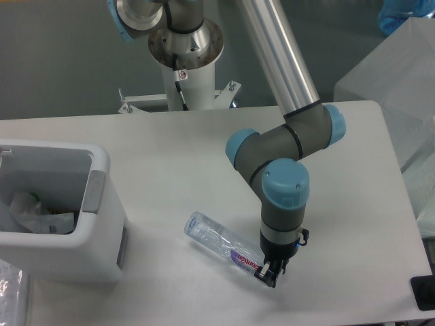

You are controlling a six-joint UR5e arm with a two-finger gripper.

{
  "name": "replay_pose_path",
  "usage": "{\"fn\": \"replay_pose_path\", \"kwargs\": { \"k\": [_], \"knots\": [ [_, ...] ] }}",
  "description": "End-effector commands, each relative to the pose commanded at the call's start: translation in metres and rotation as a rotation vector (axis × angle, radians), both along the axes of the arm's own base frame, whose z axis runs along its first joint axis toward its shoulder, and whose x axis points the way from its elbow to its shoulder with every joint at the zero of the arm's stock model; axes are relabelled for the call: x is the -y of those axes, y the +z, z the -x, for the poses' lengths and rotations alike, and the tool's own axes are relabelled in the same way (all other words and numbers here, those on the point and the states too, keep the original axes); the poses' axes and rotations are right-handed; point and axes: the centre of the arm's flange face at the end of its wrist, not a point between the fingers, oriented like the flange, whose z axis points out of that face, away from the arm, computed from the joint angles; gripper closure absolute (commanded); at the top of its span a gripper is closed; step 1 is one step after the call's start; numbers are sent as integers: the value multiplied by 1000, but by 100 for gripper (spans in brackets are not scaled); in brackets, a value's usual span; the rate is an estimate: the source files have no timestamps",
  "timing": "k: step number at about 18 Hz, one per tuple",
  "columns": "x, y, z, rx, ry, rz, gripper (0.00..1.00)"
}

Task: Place the trash in the trash can
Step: 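Lift the bottle and carry it over the trash bin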

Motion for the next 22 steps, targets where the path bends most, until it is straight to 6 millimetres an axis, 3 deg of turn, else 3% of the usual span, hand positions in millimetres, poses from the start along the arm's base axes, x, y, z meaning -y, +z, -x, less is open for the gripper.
{"fn": "replay_pose_path", "kwargs": {
  "k": [8, 13, 19, 22],
  "knots": [
    [5, 161, -4, -252, 0, -192, 68],
    [19, 249, -40, -362, -17, -290, 68],
    [0, 305, -117, -416, -116, -363, 68],
    [-2, 328, -137, -441, -142, -393, 68]
  ]
}}
